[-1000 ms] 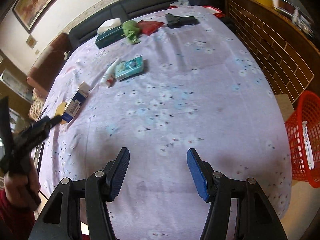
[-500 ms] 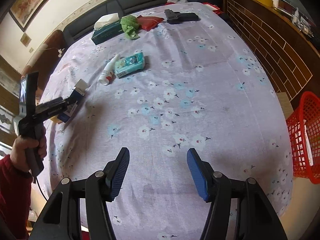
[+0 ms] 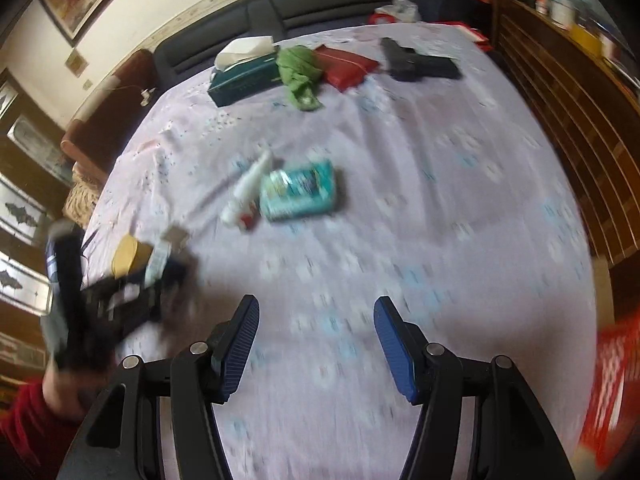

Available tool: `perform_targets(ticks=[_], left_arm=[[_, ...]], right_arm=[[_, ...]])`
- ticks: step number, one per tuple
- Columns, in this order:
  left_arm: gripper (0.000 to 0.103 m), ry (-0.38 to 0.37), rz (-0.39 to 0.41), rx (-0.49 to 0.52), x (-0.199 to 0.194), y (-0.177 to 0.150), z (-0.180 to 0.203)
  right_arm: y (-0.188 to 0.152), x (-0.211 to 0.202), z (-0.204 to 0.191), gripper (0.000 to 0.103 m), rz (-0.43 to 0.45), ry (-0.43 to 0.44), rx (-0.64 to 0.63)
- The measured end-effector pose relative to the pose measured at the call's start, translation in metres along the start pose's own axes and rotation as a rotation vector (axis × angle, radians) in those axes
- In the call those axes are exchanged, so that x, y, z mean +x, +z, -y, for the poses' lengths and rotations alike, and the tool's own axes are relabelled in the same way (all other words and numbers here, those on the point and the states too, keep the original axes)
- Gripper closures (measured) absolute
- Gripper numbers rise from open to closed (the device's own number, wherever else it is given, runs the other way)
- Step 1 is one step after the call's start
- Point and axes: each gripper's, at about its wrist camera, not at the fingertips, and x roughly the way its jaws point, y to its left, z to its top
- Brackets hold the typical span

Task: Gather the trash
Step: 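Grasp the teal tissue packet with the right gripper while the left gripper holds the box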

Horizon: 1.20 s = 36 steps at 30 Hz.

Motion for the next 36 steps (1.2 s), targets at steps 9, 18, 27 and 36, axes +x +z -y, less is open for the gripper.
perform_targets(ticks=[9,18,27,36], left_arm=[[0.069,0.025,-0.034,-0.05,-0.019,-0.042,0.005],[0.069,0.026,-0.04,-0.099,-0.018,-0.045,-0.002],[0.07,0.071,-0.012,-0.101,-0.011,-0.044,0.003],[0.07,0.07,0.028,-0.118,-0.022,-0.059,0.012]], right_arm=[[0.095,0.087,-0.018,0.051,-0.015,0.087,-0.115],[0.086,0.121,0.002,0.051,-0.146,0.168,-0.074],[0.026,0.104,-0.028,0.039,-0.117,0.046,-0.288],[0.01,0.081,-0.037,0.081,-0.05,-0.045,-0.273]])
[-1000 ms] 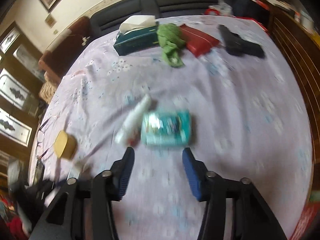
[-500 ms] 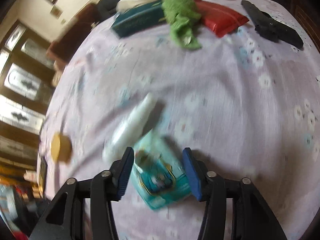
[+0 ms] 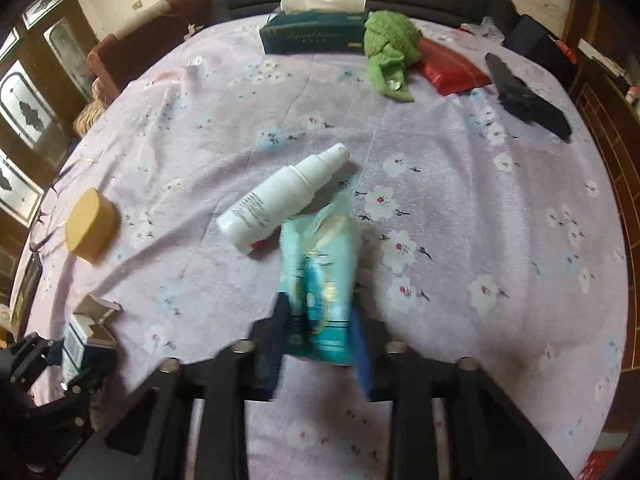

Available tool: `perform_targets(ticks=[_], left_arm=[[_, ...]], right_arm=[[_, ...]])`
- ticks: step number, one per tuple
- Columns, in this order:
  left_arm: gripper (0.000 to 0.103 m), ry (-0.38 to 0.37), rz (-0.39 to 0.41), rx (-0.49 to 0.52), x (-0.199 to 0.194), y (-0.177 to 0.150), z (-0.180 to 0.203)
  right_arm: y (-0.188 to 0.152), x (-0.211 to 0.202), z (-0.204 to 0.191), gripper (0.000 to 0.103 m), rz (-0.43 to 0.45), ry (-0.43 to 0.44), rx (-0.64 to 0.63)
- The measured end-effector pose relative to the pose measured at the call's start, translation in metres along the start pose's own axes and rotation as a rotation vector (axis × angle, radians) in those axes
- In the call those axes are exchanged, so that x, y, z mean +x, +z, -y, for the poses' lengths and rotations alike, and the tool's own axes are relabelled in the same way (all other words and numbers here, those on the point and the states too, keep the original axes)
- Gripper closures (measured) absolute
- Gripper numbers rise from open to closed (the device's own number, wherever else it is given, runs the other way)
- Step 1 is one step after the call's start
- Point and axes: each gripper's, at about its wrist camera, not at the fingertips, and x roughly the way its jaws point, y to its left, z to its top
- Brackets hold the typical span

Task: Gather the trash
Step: 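Grasp the teal tissue packet with the right gripper while the left gripper holds the box, then carry the tissue packet with the right gripper while the left gripper carries the box to the basket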

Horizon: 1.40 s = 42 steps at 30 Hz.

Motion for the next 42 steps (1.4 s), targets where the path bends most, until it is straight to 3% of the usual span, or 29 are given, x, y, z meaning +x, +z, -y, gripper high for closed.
perform_targets(ticks=[11,20,42], left_arm=[[0.07,0.011,0.043,0.038,-0.028,-0.015,0.026],[0.07,0.017,0.099,0.086,-0.052,-0.009,0.054],[0.07,-0.023,0.158,0.235,-0.07,0.01,0.128]], right_arm=[[-0.084,-0.069,-0.02,0.082,0.09,0.003,0.066],[-0.143,-0.1,-0.002,0.082,0.089,-0.008,0.165],[-0.174,-0.145,0.047,0.082,0.165,-0.036,0.28]])
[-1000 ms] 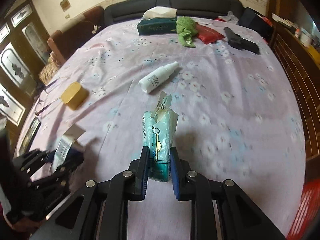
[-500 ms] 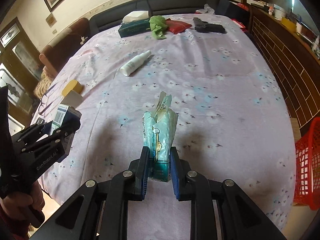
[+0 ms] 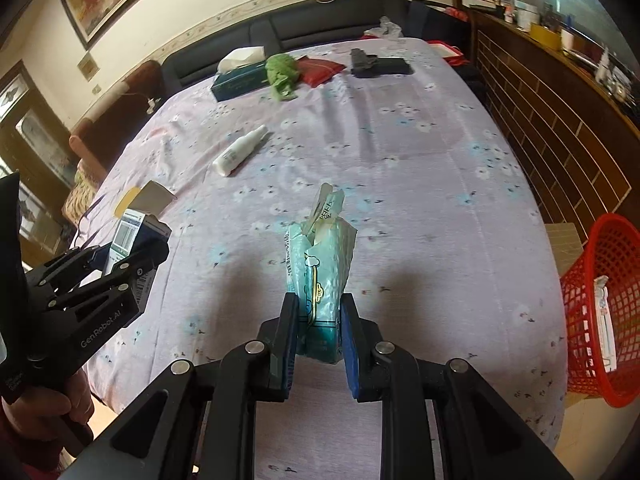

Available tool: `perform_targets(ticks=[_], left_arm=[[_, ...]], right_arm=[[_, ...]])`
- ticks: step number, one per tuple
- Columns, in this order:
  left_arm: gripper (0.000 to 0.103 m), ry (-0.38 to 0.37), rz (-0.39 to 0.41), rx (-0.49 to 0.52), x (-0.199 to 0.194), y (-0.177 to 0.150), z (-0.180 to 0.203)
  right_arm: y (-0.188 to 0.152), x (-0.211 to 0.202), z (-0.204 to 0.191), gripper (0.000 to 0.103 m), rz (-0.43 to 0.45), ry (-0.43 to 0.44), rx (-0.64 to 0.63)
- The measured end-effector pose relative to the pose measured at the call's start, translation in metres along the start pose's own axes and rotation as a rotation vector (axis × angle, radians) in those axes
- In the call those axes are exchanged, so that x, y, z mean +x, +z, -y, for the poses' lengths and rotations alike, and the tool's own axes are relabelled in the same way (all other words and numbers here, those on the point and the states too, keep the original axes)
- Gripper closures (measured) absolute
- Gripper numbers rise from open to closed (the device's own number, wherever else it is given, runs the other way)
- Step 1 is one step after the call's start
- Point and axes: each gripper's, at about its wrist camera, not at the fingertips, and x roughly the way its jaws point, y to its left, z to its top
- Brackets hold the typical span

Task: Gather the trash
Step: 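Carry the tissue packet with the right gripper while the left gripper carries the box to the basket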

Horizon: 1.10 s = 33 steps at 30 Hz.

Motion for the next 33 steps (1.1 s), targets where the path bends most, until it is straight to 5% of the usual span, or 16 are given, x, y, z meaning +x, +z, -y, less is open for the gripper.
perform_targets(ticks=[33], left_arm=[[0.07,-0.132,0.027,0.143,-0.011,0.011,0.078]], right_arm=[[-0.025,-0.045,0.065,0.081,0.067,-0.067,0.173]])
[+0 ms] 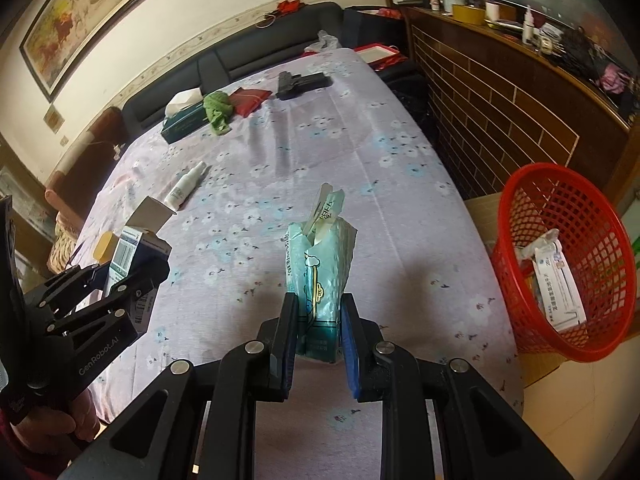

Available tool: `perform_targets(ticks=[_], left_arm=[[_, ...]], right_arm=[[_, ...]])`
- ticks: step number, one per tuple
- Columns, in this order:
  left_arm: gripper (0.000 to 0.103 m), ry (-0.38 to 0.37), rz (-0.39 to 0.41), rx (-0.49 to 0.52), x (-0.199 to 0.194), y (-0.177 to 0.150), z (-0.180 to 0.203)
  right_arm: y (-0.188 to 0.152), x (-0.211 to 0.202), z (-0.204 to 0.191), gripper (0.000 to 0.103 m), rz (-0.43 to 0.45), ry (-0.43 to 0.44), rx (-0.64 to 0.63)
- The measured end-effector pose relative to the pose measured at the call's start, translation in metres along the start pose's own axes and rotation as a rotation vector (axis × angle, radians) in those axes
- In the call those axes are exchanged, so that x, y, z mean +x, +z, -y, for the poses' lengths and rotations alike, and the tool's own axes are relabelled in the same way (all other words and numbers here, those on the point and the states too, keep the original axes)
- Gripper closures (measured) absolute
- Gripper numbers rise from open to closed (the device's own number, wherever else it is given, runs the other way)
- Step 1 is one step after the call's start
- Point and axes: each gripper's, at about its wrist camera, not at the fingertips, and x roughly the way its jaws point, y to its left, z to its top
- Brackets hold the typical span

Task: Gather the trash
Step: 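Carry the tissue packet with the right gripper while the left gripper carries the box to the basket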

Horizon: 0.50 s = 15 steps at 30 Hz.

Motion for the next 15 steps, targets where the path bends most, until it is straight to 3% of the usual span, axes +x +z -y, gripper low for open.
perform_targets(ticks=[15], left_arm=[[0.07,-0.046,-0.004,0.061,0.007,0.009,0.037]], right_arm=[[-0.006,-0.009,0.028,0.081,0.004,-0.04,0.049]])
